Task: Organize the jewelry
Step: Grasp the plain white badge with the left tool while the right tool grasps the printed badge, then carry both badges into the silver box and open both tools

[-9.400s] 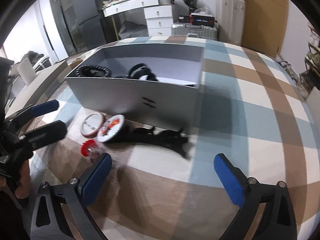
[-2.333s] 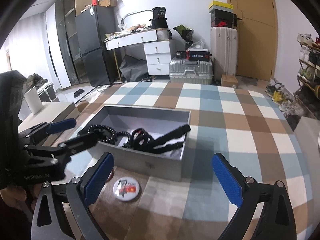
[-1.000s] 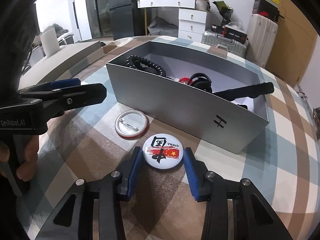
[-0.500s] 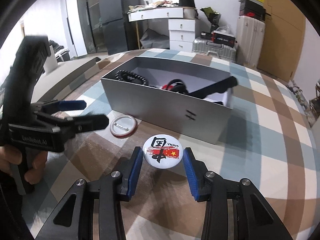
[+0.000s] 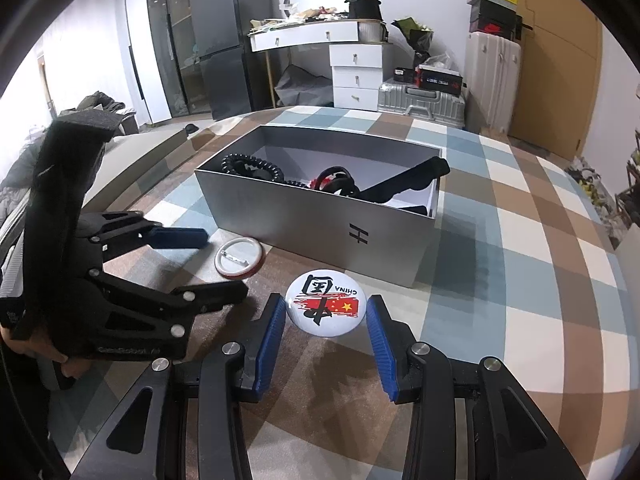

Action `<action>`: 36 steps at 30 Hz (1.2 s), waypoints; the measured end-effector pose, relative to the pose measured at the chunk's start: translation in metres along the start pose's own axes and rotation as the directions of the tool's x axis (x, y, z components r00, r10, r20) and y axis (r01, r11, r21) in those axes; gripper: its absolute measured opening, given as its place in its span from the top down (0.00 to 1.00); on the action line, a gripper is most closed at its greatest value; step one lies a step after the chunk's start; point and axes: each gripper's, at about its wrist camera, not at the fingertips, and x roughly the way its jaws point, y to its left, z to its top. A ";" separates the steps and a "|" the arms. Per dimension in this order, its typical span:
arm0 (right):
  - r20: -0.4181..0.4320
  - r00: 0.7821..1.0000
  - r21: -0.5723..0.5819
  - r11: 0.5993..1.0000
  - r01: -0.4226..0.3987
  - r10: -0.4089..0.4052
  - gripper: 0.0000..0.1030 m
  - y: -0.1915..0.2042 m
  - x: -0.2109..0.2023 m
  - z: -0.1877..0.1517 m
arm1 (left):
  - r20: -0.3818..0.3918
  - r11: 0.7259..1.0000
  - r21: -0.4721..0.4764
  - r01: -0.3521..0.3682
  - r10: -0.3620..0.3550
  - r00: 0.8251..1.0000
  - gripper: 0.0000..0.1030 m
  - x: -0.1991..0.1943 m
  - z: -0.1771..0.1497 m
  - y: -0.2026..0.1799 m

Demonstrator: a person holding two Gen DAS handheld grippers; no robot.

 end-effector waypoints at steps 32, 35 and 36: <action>0.037 0.999 0.022 1.000 0.005 -0.006 0.61 -0.006 -0.018 0.002 | -0.041 1.000 -0.010 -0.017 0.017 0.999 0.43 0.014 0.017 -0.014; 0.041 0.999 0.021 1.000 0.005 -0.006 0.61 -0.006 -0.020 0.003 | -0.031 1.000 0.002 0.002 -0.002 1.000 0.64 0.009 0.015 -0.014; 0.043 0.999 0.021 1.000 0.005 -0.006 0.61 -0.006 -0.020 0.003 | -0.029 1.000 0.001 0.011 -0.011 1.000 0.64 0.008 0.013 -0.014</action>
